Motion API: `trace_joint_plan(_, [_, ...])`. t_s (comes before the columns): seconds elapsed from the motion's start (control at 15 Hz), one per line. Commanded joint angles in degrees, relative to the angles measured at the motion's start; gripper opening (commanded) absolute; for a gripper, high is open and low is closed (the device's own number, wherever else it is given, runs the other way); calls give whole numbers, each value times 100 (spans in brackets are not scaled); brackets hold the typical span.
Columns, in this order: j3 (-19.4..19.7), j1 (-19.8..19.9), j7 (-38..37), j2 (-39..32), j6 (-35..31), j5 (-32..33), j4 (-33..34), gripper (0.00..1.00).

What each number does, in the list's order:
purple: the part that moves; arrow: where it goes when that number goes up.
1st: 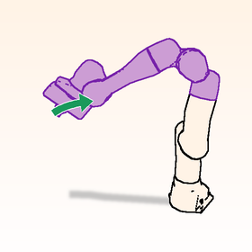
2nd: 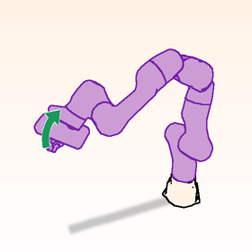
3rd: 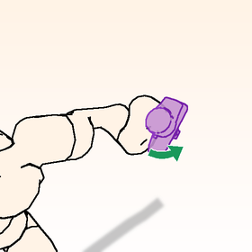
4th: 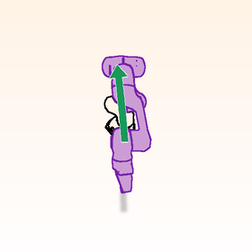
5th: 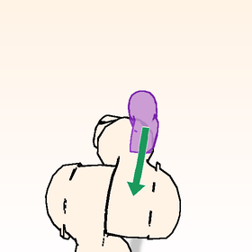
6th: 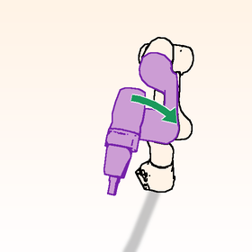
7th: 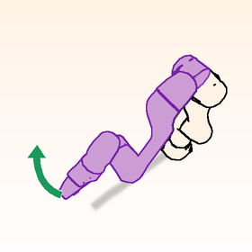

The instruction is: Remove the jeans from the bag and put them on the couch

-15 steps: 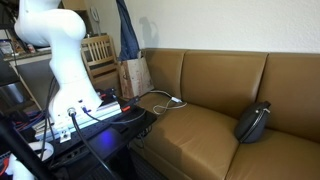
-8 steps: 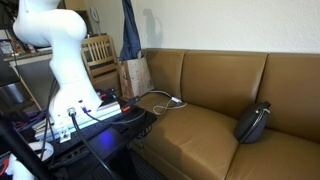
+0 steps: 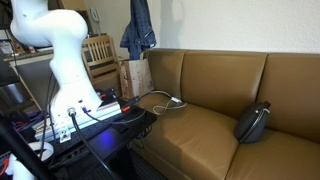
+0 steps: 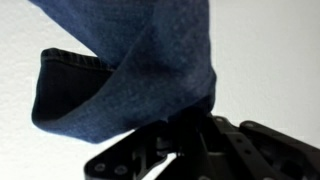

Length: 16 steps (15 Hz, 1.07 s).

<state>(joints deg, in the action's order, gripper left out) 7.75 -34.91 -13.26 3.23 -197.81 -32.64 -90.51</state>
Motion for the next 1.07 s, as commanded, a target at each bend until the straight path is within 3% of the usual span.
trace_joint_plan(0.0, [23, 86, 70, 156, 15, -120, 0, 11])
trace_joint_plan(0.07, [31, 147, 90, 275, 36, -165, -10, 11])
trace_joint_plan(0.13, [32, 169, 90, 339, 49, -173, -25, 3])
trace_joint_plan(0.27, [36, 126, -168, 139, -269, -331, 214, 3])
trace_joint_plan(0.33, [-473, 1053, -583, 183, 17, -253, 540, 3])
trace_joint_plan(0.4, [-508, 1209, -686, 459, -14, -311, 305, 3])
trace_joint_plan(0.47, [-21, 813, -707, 643, -48, -474, 211, 3])
trace_joint_plan(1.0, [810, 1829, -1747, 1803, -11, -1215, -61, 3])
